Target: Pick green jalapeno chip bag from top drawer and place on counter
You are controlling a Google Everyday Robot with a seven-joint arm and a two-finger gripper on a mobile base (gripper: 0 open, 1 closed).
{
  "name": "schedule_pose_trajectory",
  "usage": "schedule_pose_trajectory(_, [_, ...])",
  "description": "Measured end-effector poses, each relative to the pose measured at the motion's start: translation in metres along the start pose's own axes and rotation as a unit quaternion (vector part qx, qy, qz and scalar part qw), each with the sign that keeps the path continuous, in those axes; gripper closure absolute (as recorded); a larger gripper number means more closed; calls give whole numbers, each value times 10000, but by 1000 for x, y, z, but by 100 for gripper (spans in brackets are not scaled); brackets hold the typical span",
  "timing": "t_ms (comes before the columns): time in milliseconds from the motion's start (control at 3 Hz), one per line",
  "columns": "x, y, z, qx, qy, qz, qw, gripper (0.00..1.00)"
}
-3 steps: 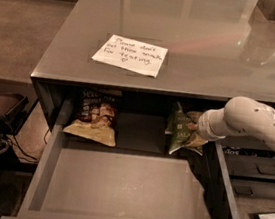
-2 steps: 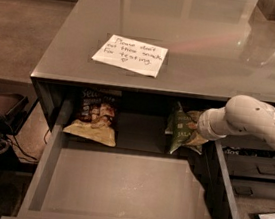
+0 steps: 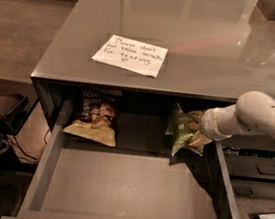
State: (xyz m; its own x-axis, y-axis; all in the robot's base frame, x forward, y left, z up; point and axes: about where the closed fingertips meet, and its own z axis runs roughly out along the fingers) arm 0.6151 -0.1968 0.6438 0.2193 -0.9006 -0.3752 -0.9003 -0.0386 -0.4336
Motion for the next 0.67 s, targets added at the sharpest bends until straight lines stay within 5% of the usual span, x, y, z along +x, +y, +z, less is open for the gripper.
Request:
schedule_pose_trajectory(333, [-42, 1, -78, 70, -1154, -192, 9931, 100])
schedule_pose_trajectory(667, [-67, 14, -128, -139, -1757, -364, 9837, 100])
